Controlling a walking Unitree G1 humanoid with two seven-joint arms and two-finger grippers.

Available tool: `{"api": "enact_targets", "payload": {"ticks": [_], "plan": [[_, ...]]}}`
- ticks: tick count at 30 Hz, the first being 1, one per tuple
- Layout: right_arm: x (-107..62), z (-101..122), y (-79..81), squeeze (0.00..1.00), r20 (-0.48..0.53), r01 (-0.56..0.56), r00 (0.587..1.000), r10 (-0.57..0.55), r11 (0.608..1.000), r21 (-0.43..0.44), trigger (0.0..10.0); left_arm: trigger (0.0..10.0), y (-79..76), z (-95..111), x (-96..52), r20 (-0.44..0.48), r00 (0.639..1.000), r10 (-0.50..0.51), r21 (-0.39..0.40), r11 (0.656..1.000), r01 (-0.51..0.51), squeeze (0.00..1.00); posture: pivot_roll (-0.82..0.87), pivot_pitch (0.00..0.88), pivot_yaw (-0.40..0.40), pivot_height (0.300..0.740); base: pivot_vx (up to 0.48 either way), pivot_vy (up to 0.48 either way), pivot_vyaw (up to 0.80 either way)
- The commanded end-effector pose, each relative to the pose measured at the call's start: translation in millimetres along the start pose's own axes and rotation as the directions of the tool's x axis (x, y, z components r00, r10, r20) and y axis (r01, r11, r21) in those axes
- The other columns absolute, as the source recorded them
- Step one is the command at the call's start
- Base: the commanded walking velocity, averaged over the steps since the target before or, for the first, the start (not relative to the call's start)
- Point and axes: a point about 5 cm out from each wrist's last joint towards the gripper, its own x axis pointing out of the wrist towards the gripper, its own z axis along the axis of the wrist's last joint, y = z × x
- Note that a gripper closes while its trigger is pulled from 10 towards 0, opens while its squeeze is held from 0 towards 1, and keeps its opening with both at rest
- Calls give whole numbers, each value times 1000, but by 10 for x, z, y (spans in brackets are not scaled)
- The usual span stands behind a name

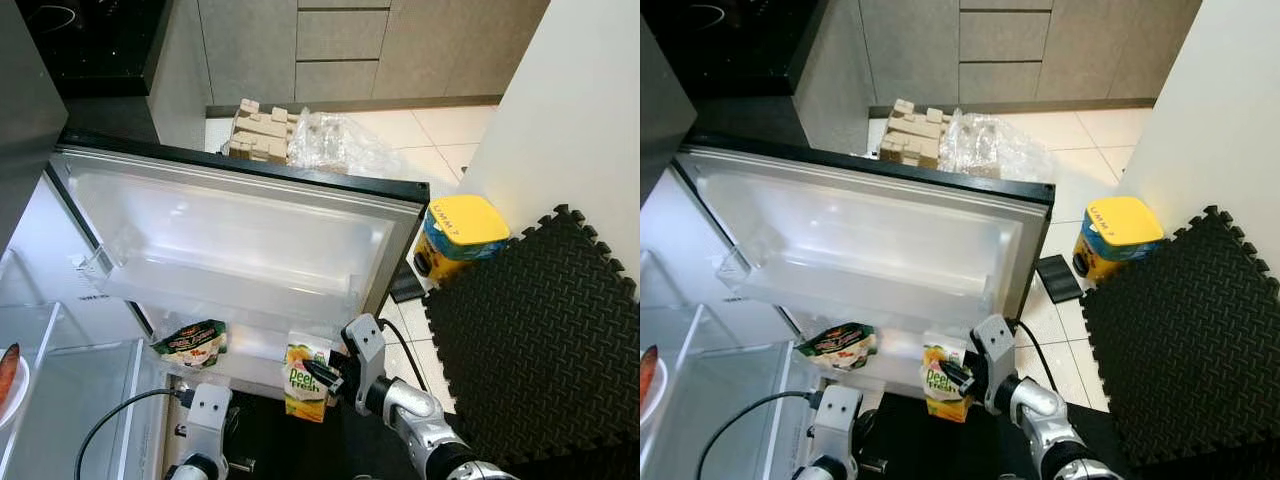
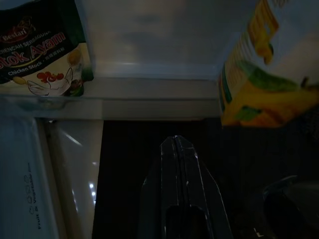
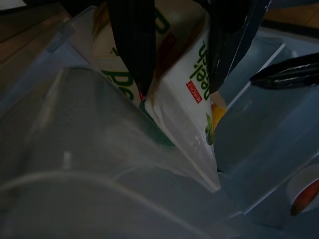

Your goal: Restocking fridge

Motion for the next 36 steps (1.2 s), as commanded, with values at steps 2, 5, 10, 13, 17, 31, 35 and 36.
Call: {"api": "enact_targets", "payload": {"ticks": [2, 5, 10, 13, 17, 31, 35, 36], "plan": [[35, 28, 52, 0, 20, -23, 1000, 23, 999, -35, 10000, 10000, -3, -79, -53, -32, 999, -11, 15, 1000, 11, 0, -98, 135, -52, 740, 0, 0, 0], [40, -6, 116, 0, 0, -54, 999, 54, 995, -85, 10000, 10000, -21, -88, -50, -39, 999, -17, 16, 1000, 18, 0, -103, 135, -48, 740, 0, 0, 0], [26, -53, 147, 0, -26, -64, 998, 61, 990, -123, 10000, 10000, -31, -97, -50, -46, 999, -23, 18, 1000, 24, 0, -105, 133, -44, 740, 0, 0, 0], [10, -81, 142, 0, -39, -49, 998, 44, 990, -130, 10000, 10000, -32, -101, -51, -49, 998, -25, 19, 999, 26, 0, -107, 130, -42, 735, 0, 0, 0], [-26, -107, 104, 0, -42, -6, 999, 0, 990, -138, 10000, 10000, -31, -106, -52, -53, 998, -27, 21, 999, 29, 0, -109, 127, -41, 725, 0, 0, 0], [-121, -182, 58, 0, -70, 23, 997, -36, 982, -187, 10000, 10000, -52, -119, -51, -62, 997, -35, 26, 999, 37, 0, -112, 117, -40, 725, 0, 0, 0], [-221, -180, -143, 0, -83, 176, 976, -202, 953, -245, 10000, 10000, -52, -117, -49, -62, 998, -34, 26, 999, 36, 0, -112, 119, -41, 725, 0, 0, 0], [-271, -160, -236, 0, -72, 245, 960, -272, 934, -260, 10000, 10000, -51, -117, -49, -61, 998, -34, 26, 999, 36, 0, -113, 120, -41, 725, 0, 0, 0]]}}
